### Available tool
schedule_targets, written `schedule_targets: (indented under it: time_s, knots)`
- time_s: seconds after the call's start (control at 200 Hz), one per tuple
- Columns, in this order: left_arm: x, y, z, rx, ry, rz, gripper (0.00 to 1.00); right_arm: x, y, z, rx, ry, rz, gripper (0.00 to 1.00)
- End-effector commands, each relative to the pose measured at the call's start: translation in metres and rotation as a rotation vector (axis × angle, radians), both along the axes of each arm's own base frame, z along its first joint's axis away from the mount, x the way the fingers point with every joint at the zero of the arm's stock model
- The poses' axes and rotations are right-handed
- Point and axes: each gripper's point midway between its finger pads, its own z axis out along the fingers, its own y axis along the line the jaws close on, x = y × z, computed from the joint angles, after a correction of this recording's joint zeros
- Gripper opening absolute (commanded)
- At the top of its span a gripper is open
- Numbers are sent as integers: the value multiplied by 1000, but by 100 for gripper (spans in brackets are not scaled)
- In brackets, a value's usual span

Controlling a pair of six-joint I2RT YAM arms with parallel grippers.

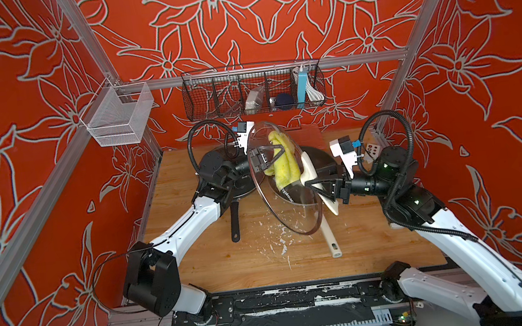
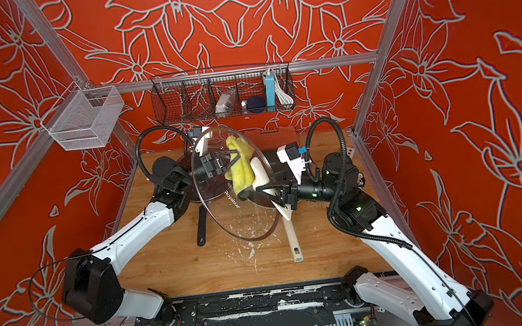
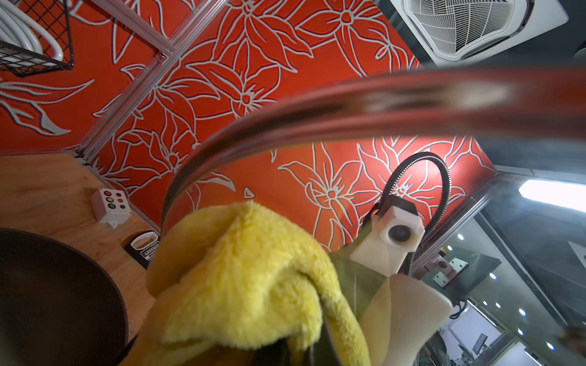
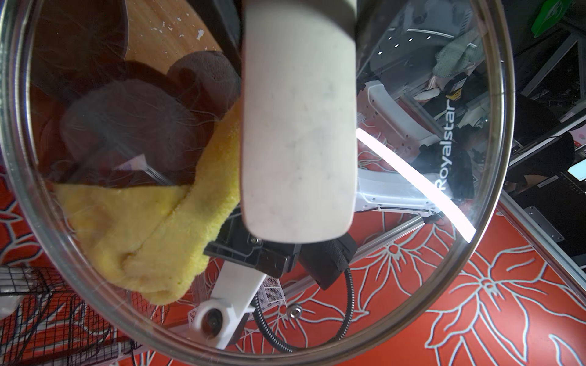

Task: Wipe the pot lid with a cloth
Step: Wipe the pot lid.

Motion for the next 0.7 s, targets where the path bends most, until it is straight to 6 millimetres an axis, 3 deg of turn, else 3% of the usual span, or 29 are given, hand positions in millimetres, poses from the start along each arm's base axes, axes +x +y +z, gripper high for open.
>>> schedule_targets:
  time_s: [0.0, 0.691]
  knots:
    - [-26, -22, 21, -28, -112, -86, 0, -38, 1, 58, 122, -197, 152, 0]
    - [-41, -61, -31, 13, -17, -185, 0, -34, -4, 71, 118, -266, 87, 0]
